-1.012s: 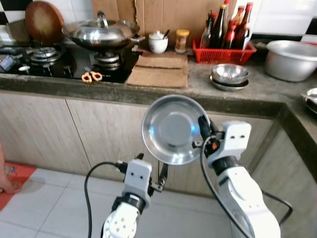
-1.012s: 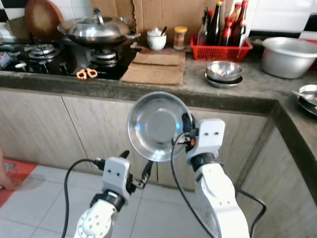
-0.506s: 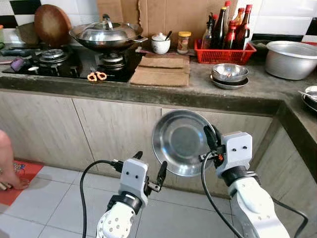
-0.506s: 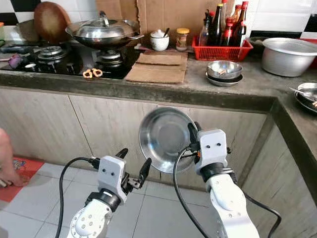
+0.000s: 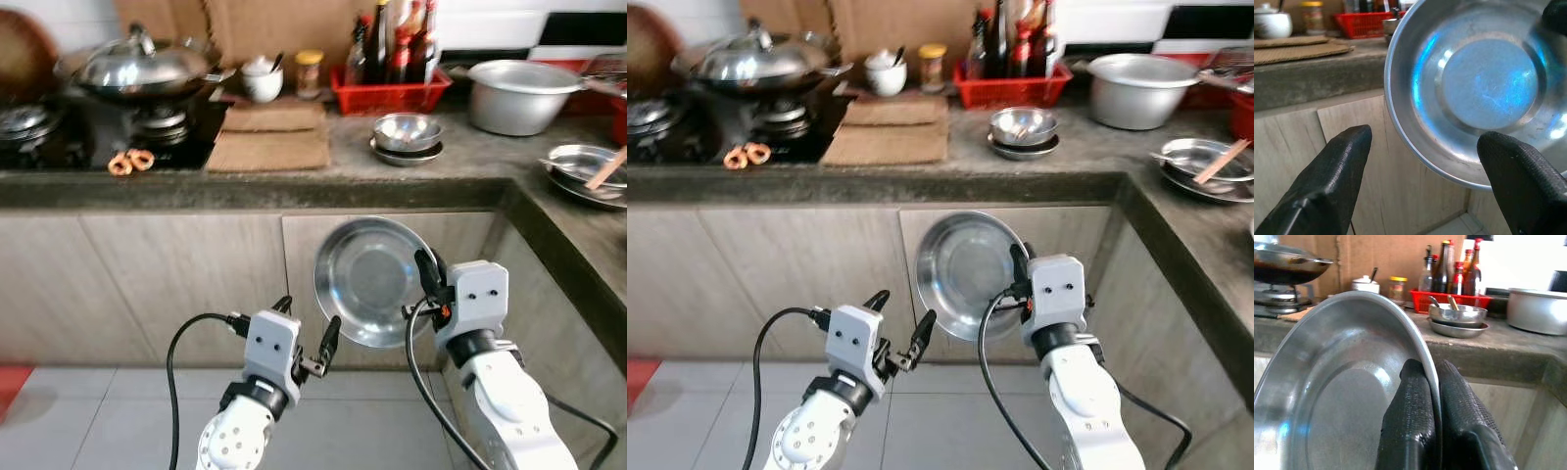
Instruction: Kitchen organization
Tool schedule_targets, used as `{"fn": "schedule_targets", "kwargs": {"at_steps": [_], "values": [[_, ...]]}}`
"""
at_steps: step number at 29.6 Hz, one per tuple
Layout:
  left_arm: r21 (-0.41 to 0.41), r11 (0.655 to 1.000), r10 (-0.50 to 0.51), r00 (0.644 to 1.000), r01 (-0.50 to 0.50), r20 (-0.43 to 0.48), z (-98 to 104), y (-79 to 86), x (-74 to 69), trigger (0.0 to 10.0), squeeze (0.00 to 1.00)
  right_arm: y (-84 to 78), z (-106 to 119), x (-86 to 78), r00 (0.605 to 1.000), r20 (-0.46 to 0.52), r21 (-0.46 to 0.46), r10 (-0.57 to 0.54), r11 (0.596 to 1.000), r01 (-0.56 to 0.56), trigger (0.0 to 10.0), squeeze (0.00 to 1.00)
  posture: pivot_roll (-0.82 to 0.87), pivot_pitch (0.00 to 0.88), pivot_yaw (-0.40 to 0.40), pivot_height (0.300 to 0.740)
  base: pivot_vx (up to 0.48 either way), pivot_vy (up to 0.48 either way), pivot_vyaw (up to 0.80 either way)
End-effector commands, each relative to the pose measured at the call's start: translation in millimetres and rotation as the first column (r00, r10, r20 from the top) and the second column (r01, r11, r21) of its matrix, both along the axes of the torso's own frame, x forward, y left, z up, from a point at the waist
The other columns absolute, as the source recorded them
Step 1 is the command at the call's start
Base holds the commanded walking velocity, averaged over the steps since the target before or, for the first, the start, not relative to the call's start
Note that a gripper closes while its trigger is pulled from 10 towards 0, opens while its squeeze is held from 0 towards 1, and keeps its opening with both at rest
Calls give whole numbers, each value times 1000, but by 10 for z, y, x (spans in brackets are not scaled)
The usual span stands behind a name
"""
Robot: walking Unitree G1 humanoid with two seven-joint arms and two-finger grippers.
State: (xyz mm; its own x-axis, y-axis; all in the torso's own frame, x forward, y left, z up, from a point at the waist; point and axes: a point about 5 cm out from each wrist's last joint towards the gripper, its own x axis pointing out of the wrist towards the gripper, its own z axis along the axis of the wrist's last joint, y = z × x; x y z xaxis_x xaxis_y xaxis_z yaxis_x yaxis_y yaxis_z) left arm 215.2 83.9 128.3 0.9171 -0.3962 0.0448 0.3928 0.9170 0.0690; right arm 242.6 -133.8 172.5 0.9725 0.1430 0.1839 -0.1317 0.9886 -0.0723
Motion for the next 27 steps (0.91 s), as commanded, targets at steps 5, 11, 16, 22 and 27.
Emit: {"fn": "schedule_targets", "kwargs": {"at_steps": [5, 11, 16, 22, 27], "values": [[-3, 1000, 21, 1000, -21, 10, 19, 8, 12, 10000, 0, 13, 47, 7, 1000, 16, 7, -2, 1000, 2, 10000, 0, 35, 20, -17, 740, 0, 376, -800], [-4, 1000, 25, 1000, -25, 10, 19, 12, 20, 10000, 0, 22, 36, 2, 1000, 10, 13, -11, 1000, 11, 10000, 0, 33, 23, -15, 740, 0, 376, -800], [-3, 1000, 25, 1000, -25, 10, 18, 13, 25, 10000, 0, 4, 28, 1, 999, 6, 18, -36, 999, 36, 10000, 0, 32, 23, -12, 740, 0, 377, -800], [-3, 1000, 24, 1000, -24, 11, 18, 13, 26, 10000, 0, -18, 21, -5, 999, 0, 30, -54, 998, 54, 7020, 0, 31, 23, -12, 740, 0, 375, -800], [-3, 1000, 24, 1000, -24, 11, 20, 17, 30, 10000, 0, -18, 17, -11, 998, -5, 37, -60, 997, 60, 0, 0, 32, 25, -9, 740, 0, 356, -800]]}}
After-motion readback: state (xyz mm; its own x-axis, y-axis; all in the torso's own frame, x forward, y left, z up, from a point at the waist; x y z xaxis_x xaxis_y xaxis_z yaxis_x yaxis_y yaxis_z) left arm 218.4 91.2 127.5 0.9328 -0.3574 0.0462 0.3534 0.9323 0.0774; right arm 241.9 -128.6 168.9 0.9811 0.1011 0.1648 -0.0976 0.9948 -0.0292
